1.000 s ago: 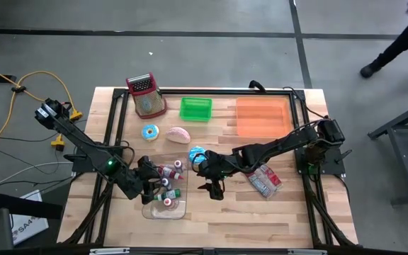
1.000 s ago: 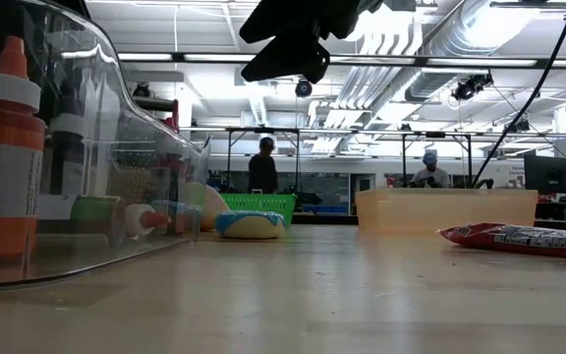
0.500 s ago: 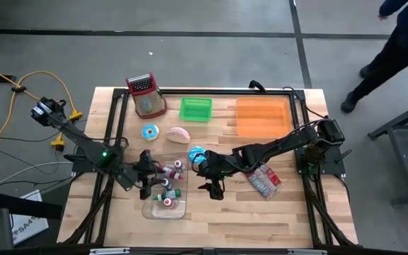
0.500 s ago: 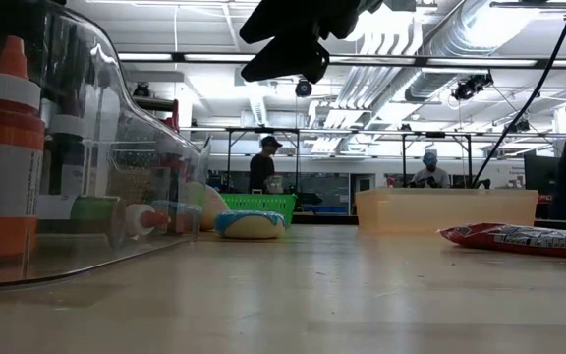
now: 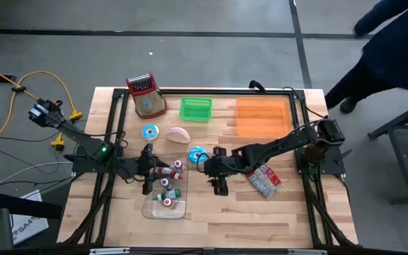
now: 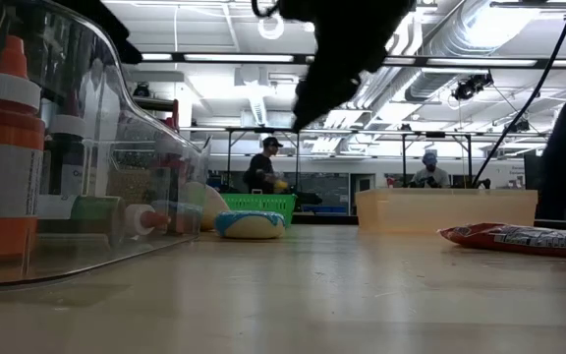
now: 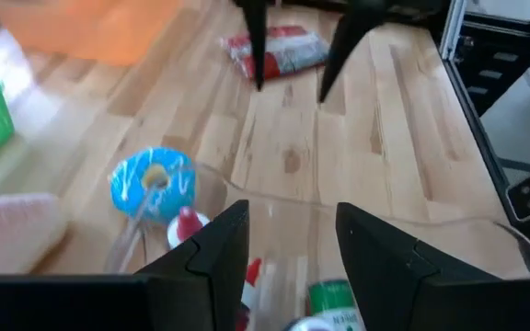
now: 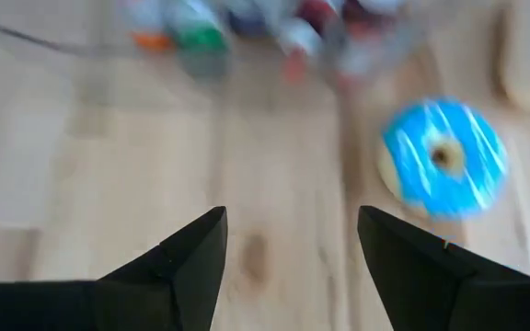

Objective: Pick & Place Food Item
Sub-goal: Put the popcorn bag into the orange bin

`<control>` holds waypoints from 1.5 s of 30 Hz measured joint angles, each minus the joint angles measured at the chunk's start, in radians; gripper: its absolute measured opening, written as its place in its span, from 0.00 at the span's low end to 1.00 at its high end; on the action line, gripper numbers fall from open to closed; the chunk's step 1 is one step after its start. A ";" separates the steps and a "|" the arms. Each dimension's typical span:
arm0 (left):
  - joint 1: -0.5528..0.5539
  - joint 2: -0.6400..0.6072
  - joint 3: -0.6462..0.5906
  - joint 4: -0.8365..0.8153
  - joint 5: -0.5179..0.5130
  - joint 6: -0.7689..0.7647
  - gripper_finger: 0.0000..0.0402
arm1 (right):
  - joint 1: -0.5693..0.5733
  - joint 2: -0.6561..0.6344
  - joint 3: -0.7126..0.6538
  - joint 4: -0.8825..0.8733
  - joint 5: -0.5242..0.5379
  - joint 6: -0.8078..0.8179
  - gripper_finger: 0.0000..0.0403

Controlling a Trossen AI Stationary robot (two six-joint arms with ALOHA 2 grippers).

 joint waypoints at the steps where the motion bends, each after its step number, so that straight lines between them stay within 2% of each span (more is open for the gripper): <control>1: 0.008 0.000 0.000 0.010 0.000 0.015 0.40 | 0.000 0.000 0.000 -0.034 0.023 0.022 0.58; 8: 0.064 0.000 0.000 0.095 0.001 0.134 0.40 | -0.001 0.000 0.000 -0.233 0.123 0.148 0.58; 12: 0.110 0.000 0.000 0.117 0.001 0.144 0.40 | -0.007 0.000 -0.001 -0.290 0.122 0.198 0.58; 29: 0.321 0.000 0.000 0.116 0.034 0.203 0.40 | -0.077 0.000 -0.079 -0.296 0.106 0.263 0.58; 34: 0.377 0.001 0.000 0.116 0.099 0.263 0.40 | -0.083 0.000 -0.080 -0.430 0.089 0.399 0.58; 38: 0.416 0.001 0.000 0.116 0.100 0.265 0.40 | -0.070 0.000 -0.080 -0.542 0.089 0.527 0.58; 45: 0.433 0.001 0.000 0.116 0.099 0.265 0.40 | -0.003 0.000 -0.080 -0.568 0.063 0.639 0.58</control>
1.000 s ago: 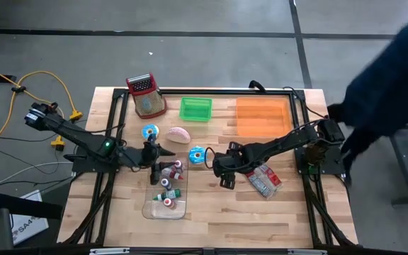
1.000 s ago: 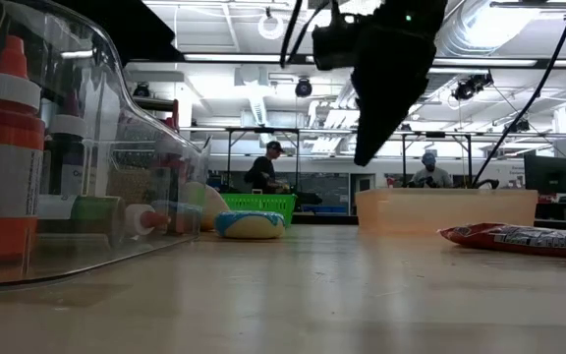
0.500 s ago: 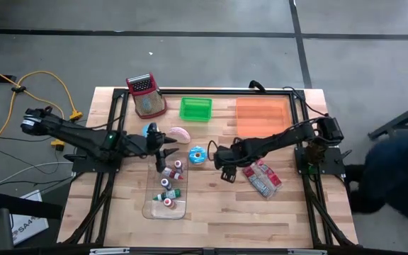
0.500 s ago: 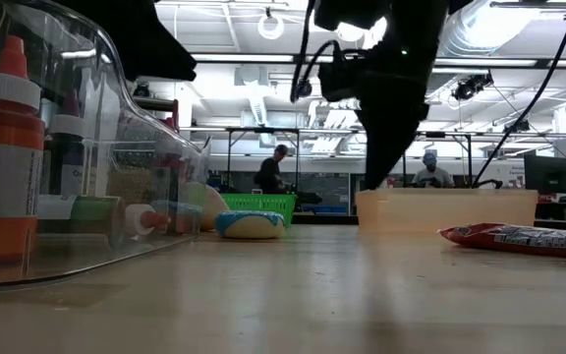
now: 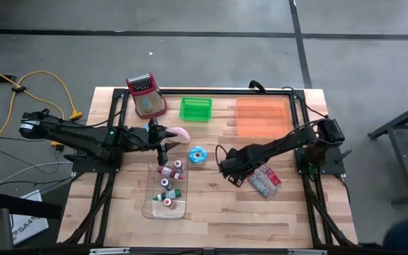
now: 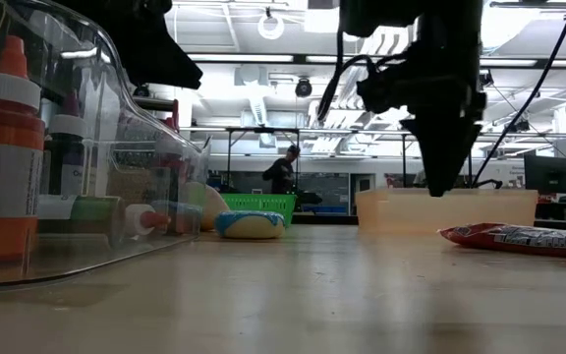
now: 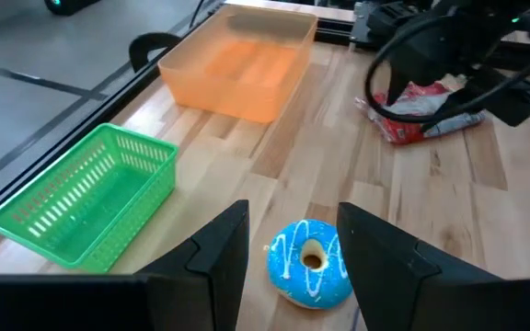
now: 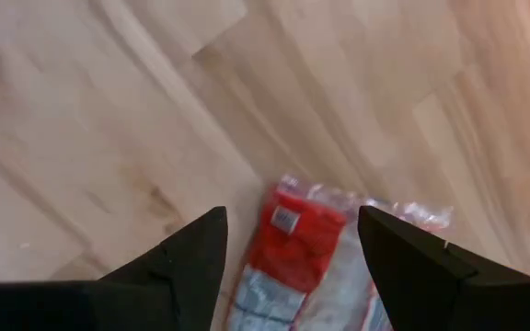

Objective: Pick & Place Food Item
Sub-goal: Put the popcorn bag into the orange bin

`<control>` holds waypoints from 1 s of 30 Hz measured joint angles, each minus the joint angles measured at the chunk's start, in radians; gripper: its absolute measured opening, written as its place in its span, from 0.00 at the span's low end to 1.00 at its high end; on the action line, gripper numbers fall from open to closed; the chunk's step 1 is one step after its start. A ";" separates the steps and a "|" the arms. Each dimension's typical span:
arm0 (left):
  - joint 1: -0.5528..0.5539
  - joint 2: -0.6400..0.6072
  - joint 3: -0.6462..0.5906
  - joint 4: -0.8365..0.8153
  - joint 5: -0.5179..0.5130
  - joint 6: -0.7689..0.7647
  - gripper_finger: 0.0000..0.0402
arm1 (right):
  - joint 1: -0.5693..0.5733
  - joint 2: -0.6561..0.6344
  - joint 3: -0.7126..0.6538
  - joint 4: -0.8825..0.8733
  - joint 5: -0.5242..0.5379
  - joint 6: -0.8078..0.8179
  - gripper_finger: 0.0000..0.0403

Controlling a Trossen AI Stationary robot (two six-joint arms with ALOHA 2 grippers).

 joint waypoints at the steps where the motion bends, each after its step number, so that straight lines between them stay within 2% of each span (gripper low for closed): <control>1: 0.000 0.000 0.000 0.000 0.000 0.000 0.40 | 0.011 0.000 0.000 -0.001 0.000 0.012 0.58; 14: 0.000 0.000 0.000 0.001 0.000 -0.002 0.40 | 0.089 0.009 -0.001 -0.041 0.015 0.191 0.58; 24: 0.000 0.000 0.000 0.001 0.001 -0.002 0.40 | 0.176 0.009 -0.001 -0.076 0.037 0.388 0.58; 30: 0.000 0.000 0.000 0.001 0.057 -0.002 0.40 | 0.235 0.009 -0.001 -0.106 0.085 0.441 0.58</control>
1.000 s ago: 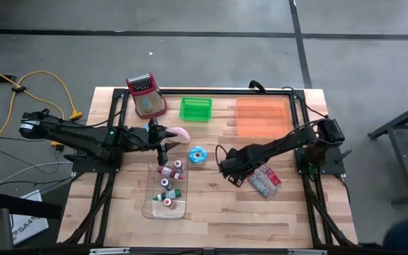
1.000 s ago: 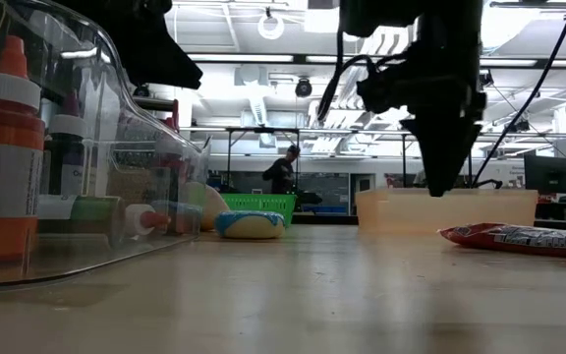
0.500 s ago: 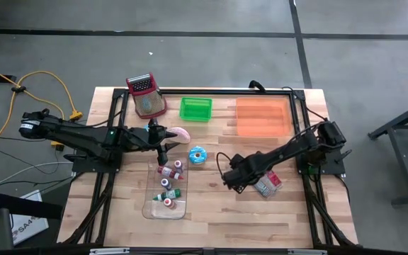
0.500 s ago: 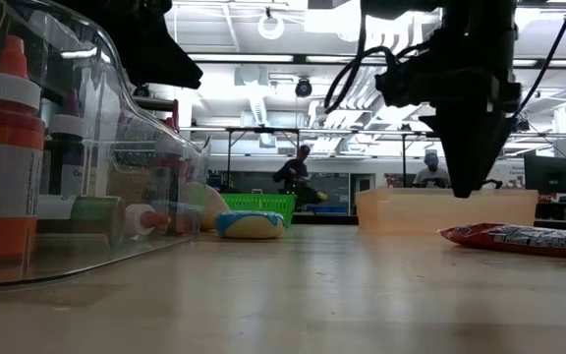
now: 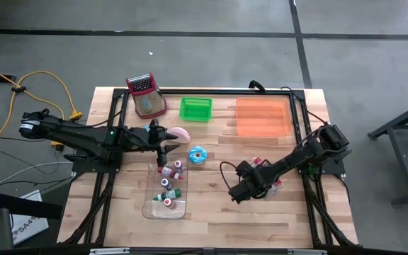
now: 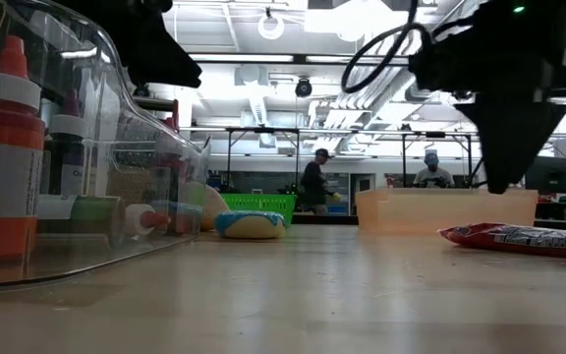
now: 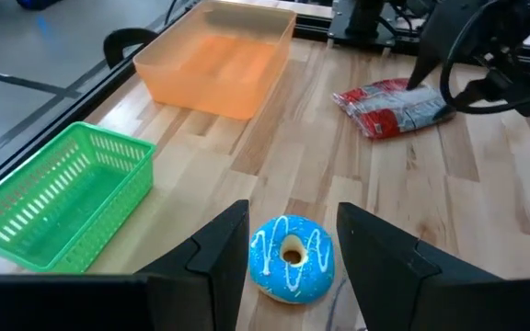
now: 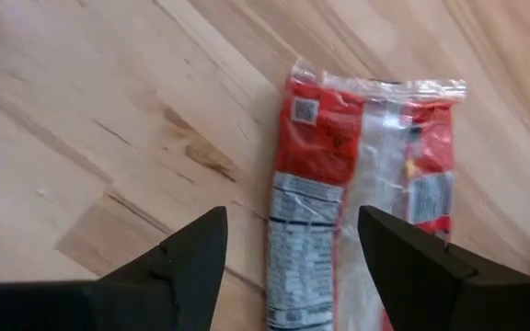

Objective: Pick & Place Food Item
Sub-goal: Put the popcorn bag into the orange bin

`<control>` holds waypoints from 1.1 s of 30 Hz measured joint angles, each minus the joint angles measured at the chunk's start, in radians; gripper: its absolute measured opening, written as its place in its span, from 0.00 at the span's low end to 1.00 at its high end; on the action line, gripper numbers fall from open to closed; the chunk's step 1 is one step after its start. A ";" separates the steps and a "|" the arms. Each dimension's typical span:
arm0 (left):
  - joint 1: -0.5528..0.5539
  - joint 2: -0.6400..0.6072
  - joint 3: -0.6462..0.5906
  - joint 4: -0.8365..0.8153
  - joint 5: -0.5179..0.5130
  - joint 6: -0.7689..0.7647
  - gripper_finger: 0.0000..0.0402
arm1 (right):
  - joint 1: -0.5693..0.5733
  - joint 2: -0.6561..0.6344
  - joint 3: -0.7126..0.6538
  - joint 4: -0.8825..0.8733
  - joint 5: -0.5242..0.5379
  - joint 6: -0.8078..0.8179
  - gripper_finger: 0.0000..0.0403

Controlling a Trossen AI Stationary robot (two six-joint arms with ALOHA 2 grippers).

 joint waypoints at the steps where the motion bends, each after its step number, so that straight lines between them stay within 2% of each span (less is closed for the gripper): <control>1: 0.000 0.000 0.000 0.000 0.005 0.000 0.40 | 0.010 0.000 0.000 -0.012 0.005 0.001 0.58; 8: 0.000 0.000 0.000 0.039 0.093 0.051 0.40 | 0.075 0.000 0.000 -0.046 0.011 0.089 0.58; 12: -0.001 0.000 0.000 0.053 0.101 0.052 0.40 | 0.104 0.000 0.000 -0.037 0.006 0.136 0.58; 15: 0.000 0.000 0.000 0.053 0.101 0.052 0.40 | 0.110 0.000 0.000 -0.039 0.056 0.169 0.58; 26: 0.000 0.000 0.000 0.053 0.100 0.053 0.40 | -0.017 0.000 -0.154 0.138 0.057 0.105 0.58; 33: 0.000 0.000 0.000 0.053 0.100 0.054 0.40 | -0.080 0.000 -0.163 0.253 0.064 -0.015 0.58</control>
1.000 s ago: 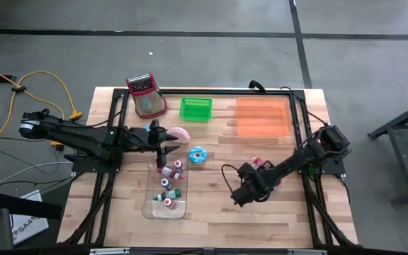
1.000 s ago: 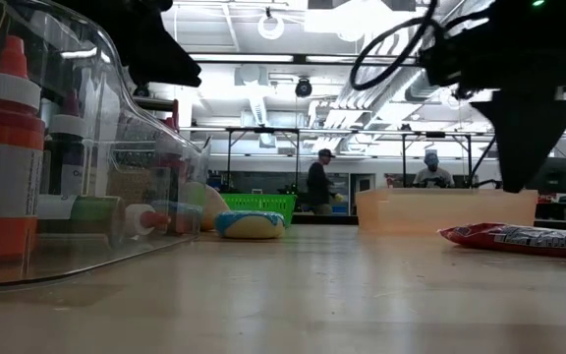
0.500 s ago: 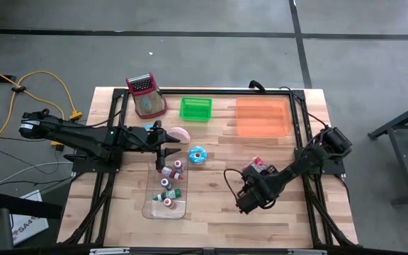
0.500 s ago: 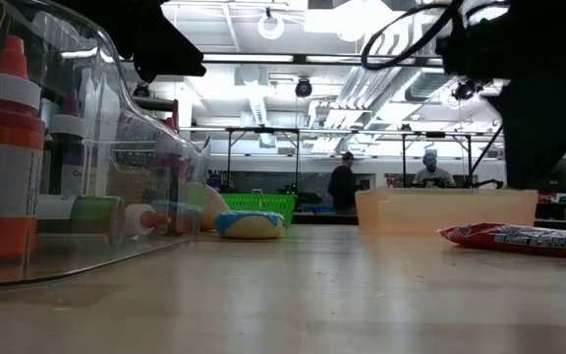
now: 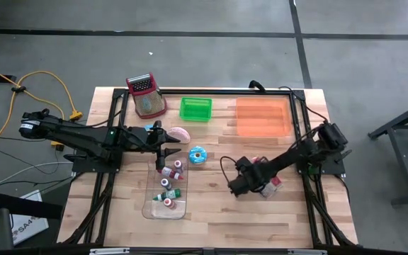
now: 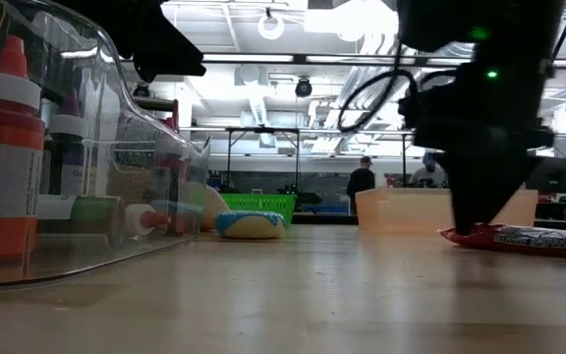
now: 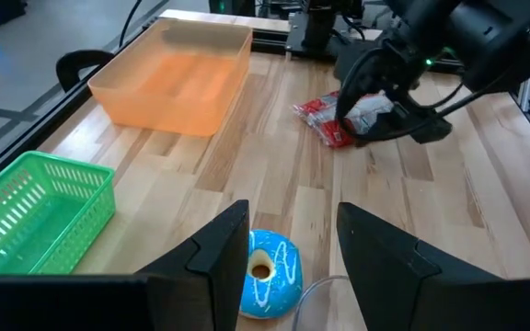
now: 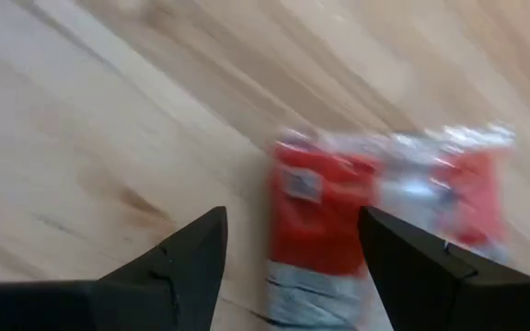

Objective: Pick & Place Food Item
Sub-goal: Put the popcorn bag into the orange bin

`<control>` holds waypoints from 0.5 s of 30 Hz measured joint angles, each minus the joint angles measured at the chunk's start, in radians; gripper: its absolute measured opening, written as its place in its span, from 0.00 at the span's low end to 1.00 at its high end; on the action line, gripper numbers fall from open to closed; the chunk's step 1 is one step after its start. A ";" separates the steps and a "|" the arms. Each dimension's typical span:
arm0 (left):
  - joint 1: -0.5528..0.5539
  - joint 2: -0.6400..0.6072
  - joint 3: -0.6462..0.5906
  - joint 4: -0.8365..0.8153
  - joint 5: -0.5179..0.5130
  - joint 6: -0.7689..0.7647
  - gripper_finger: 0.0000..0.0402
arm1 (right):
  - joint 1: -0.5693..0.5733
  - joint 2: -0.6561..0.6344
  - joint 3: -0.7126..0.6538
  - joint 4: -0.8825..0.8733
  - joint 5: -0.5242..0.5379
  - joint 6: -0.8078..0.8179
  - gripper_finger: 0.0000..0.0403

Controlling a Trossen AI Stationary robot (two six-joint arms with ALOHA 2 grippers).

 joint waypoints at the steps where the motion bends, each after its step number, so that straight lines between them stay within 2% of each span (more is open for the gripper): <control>1: 0.000 0.000 0.000 0.000 0.000 0.000 0.40 | -0.008 0.000 0.000 0.025 0.000 -0.020 0.58; 15: 0.000 0.000 0.000 -0.001 0.000 0.000 0.40 | -0.074 0.000 0.000 0.034 -0.013 -0.087 0.58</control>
